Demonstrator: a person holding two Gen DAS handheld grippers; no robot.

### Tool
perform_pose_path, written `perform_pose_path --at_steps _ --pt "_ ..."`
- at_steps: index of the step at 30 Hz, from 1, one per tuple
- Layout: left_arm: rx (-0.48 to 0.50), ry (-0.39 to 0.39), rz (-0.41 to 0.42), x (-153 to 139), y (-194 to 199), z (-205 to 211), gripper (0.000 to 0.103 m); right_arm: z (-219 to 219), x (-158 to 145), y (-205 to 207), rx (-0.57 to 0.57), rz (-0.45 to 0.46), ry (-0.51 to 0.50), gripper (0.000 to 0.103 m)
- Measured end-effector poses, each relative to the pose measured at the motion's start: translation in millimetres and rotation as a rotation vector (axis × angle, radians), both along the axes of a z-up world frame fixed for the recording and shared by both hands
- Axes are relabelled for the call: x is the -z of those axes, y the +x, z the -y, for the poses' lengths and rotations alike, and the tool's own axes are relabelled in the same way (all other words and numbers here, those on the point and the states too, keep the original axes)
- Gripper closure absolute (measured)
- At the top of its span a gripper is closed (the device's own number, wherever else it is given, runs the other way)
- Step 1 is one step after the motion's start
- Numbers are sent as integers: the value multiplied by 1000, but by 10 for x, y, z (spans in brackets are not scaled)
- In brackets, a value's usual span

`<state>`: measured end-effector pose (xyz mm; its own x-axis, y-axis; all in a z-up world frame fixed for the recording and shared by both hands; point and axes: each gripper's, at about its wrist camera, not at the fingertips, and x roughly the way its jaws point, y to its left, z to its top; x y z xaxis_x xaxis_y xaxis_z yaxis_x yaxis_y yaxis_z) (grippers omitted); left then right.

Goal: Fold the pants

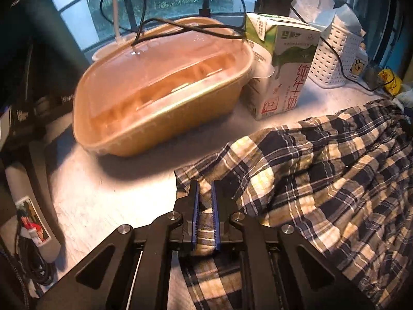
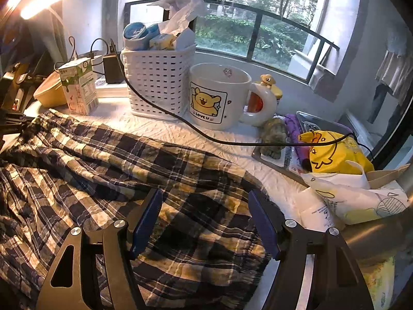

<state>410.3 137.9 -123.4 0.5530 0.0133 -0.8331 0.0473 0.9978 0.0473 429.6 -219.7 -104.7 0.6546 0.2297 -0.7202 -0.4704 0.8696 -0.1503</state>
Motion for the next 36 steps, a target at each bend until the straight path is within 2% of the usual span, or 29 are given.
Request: perform_pose_path --at_steps 2,4,7,10,11,12,13,14,15,20,23,25,26,27,29,30,31,33,36 --pt "30 27 21 7 -3 71 95 10 8 -1 3 -3 1 32" --pt "50 25 27 5 -13 100 103 37 17 4 8 -8 4 32" --pt "45 21 51 -52 -70 178 103 87 42 6 19 -18 7 32" --pt "19 -34 60 -132 -150 117 103 106 72 -2 21 -26 5 32" --pt "7 -43 40 -153 -172 82 100 106 80 -8 19 -28 4 32" --pt "1 -45 30 -158 -184 61 79 104 87 -13 17 -29 4 32" --pt "-10 -54 25 -151 -205 40 39 98 98 -16 15 -31 5 32" --pt "-20 -61 29 -138 -235 13 26 91 104 -17 14 -33 6 32" --pt "-31 -63 37 -124 -251 -15 21 81 111 -16 12 -33 6 32" --pt "-23 -64 17 -34 -244 -88 21 43 125 -23 0 -34 9 32" --pt "13 -40 60 -106 -229 -7 27 38 140 -20 0 -38 10 32" --pt "19 -65 45 -120 -180 5 53 58 146 -12 5 -40 14 32" --pt "13 -74 24 -98 -143 -4 59 71 153 -6 9 -43 19 32" --pt "7 -75 7 -73 -121 -14 62 81 158 0 11 -45 23 32" --pt "0 -68 2 -51 -101 -17 63 91 172 8 13 -48 26 32" --pt "1 -60 0 -55 -110 -4 67 101 173 6 12 -47 27 32" --pt "5 -55 2 -55 -92 5 80 103 175 7 12 -47 27 32" --pt "7 -47 11 -78 -168 17 101 100 177 9 13 -49 30 32" --pt "11 -20 50 -138 -236 67 102 97 192 19 12 -52 35 32"
